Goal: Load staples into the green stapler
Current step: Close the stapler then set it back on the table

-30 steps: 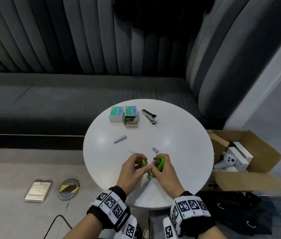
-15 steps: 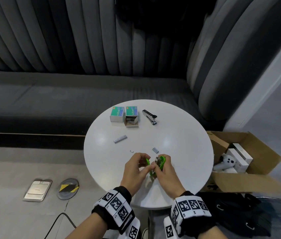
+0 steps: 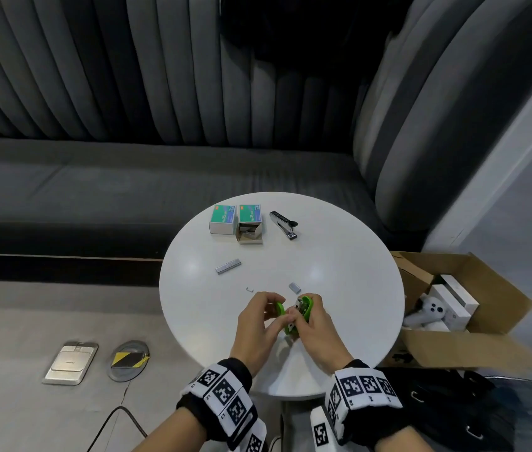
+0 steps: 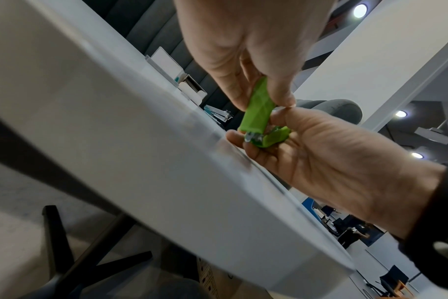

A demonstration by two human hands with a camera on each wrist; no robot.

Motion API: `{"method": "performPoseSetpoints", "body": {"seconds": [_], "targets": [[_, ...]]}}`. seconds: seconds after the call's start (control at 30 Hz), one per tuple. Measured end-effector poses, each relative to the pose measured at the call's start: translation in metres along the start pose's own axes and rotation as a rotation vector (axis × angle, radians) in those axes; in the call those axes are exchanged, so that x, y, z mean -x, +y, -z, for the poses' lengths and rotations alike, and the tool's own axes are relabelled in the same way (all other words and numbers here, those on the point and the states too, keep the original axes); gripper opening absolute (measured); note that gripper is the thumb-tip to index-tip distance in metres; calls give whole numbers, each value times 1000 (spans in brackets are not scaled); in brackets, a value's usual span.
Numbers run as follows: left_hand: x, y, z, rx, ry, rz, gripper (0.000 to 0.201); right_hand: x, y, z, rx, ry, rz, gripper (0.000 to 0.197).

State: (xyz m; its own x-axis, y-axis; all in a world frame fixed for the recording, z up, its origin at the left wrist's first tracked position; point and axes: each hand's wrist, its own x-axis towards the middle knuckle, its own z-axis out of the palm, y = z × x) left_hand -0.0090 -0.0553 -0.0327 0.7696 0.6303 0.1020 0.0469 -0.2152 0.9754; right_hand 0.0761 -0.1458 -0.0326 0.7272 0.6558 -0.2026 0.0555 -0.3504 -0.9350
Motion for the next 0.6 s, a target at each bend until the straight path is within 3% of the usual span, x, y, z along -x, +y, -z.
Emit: {"method": "performPoseSetpoints", "body": {"seconds": [0.37, 0.6], "targets": [[-6, -3, 13, 129, -47, 50, 23, 0, -2, 1, 26, 41, 121, 38], [-16, -17, 27, 62, -104, 160, 34, 4, 1, 9, -27, -45, 144, 38]]}}
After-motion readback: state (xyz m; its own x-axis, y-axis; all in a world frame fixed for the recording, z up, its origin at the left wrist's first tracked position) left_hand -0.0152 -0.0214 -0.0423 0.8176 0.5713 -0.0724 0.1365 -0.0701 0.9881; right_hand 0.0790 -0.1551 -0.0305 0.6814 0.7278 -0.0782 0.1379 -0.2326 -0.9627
